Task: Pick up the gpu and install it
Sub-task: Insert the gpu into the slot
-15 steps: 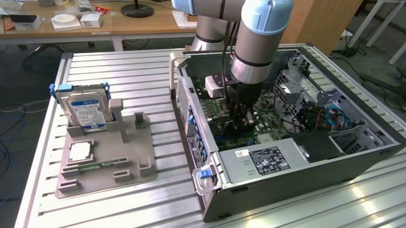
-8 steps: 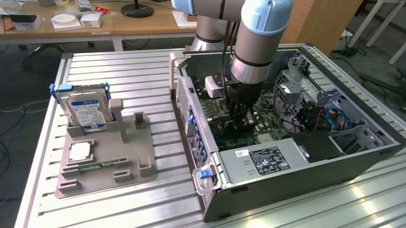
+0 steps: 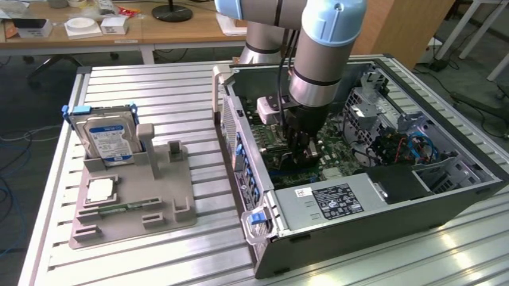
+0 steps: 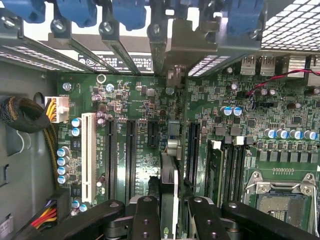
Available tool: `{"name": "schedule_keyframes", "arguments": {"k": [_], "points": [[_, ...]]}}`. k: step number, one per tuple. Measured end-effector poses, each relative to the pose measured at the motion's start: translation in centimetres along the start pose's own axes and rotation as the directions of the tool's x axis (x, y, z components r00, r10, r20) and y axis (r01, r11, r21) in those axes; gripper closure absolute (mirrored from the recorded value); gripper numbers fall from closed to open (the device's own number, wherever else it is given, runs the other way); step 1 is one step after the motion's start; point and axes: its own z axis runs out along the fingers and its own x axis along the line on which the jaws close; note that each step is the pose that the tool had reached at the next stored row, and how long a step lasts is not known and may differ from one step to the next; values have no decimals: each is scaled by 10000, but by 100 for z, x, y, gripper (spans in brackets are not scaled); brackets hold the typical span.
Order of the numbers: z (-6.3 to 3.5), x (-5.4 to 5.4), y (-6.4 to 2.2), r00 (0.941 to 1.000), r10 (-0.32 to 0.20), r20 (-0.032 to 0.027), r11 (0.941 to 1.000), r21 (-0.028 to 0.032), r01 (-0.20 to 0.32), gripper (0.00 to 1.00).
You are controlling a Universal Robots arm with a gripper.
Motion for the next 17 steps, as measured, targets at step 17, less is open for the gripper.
{"name": "schedule_keyframes", "arguments": {"k": [17], "points": [[0, 0, 0, 10000, 0, 3, 10000, -5, 0, 73]]}}
